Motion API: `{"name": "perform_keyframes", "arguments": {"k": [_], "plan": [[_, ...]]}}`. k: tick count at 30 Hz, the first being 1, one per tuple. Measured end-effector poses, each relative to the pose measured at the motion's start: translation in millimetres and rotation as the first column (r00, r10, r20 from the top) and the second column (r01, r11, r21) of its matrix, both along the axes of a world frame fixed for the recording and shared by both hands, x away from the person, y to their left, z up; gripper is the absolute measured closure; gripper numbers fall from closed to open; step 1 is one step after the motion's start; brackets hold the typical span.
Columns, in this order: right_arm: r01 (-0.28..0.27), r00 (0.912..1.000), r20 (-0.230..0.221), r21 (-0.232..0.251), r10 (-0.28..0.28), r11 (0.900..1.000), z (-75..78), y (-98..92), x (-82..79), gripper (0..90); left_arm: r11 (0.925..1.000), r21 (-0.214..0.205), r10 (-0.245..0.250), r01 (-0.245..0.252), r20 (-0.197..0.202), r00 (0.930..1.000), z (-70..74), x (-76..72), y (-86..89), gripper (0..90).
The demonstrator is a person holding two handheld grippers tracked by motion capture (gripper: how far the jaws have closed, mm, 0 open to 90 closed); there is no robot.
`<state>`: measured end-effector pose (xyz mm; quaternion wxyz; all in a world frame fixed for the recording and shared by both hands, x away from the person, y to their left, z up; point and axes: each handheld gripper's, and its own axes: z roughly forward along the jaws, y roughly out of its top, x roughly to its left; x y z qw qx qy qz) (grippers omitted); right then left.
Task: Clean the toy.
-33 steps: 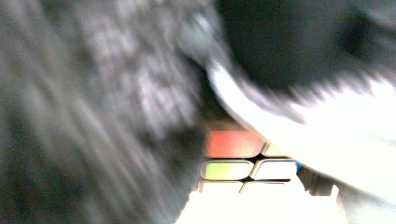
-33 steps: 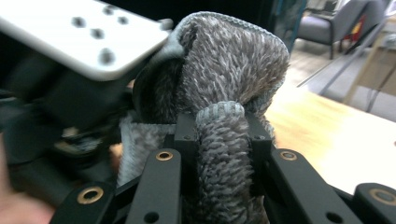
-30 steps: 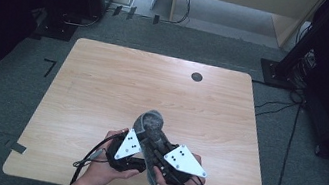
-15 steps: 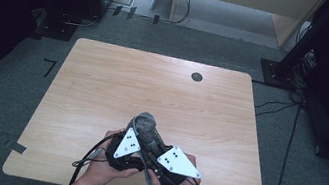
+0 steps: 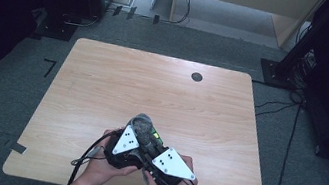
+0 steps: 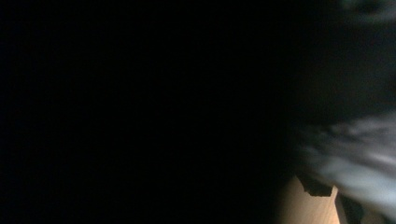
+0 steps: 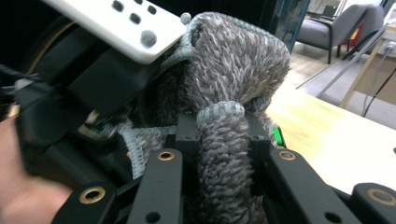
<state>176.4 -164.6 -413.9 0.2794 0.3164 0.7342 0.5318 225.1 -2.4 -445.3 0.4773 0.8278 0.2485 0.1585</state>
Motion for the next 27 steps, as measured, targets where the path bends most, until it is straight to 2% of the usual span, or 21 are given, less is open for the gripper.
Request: {"name": "perform_keyframes", "arguments": {"k": [2,4,6,8,10,13,16,18,20,22,24,27], "plan": [[0.005,0.9999,0.011,0.004,-0.005,1.0,0.1,-3.9,2.9,75.0,0.9999,-0.005,-0.014,0.014,0.006,0.9999,0.5,-1.9,-2.0,34.4],[0.039,0.9991,0.015,0.014,-0.04,0.9991,0.7,-11.1,5.8,74.9,0.9997,0.007,-0.022,0.022,0.02,0.9996,1.2,-3.2,-2.8,34.4],[0.085,0.9963,0.009,0.031,-0.085,0.9959,1.4,-22.4,10.3,74.9,0.9999,0.009,-0.012,0.012,0.02,0.9997,2.6,-1.4,-0.6,34.3],[0.09,0.996,0.001,0.04,-0.09,0.9952,1.6,-24.3,10.5,74.9,1.0,0.001,0.009,-0.009,0.014,0.9999,3.6,2.0,3.8,34.3],[0.086,0.9963,-0.008,0.043,-0.085,0.9954,2.4,-22.6,8.2,75.0,0.9996,-0.012,0.025,-0.025,0.003,0.9997,4.0,6.2,9.1,34.3],[0.033,0.9995,0.0,0.037,-0.033,0.9988,2.6,-13.0,3.3,75.1,0.9985,-0.033,0.044,-0.044,-0.015,0.9989,3.8,9.4,12.8,34.3],[-0.014,0.9997,0.019,0.013,0.013,0.9998,1.2,-2.2,-0.7,75.2,0.9995,-0.027,0.013,-0.013,-0.005,0.9999,2.0,5.0,7.0,34.4],[-0.012,0.9997,0.023,0.005,0.012,0.9999,0.5,-0.3,-0.6,75.1,0.9998,-0.016,-0.011,0.012,0.011,0.9999,1.3,2.0,2.7,34.4],[-0.001,0.9996,0.027,0.012,0.001,0.9999,0.4,-4.3,2.9,74.7,0.9994,-0.013,-0.031,0.031,0.019,0.9993,0.8,0.0,0.2,34.4],[0.035,0.9992,0.021,0.022,-0.035,0.9992,1.1,-11.2,6.0,74.7,0.999,-0.006,-0.044,0.044,0.033,0.9985,1.2,-0.9,-0.5,34.3],[0.09,0.9956,0.024,0.032,-0.091,0.9954,2.3,-23.0,11.2,74.7,0.999,-0.007,-0.044,0.044,0.033,0.9985,2.4,-0.5,0.7,34.3],[0.112,0.9936,0.01,0.044,-0.112,0.9928,2.5,-29.4,13.7,74.7,0.9993,-0.014,-0.035,0.035,0.033,0.9989,3.9,2.0,5.5,34.3]]}}
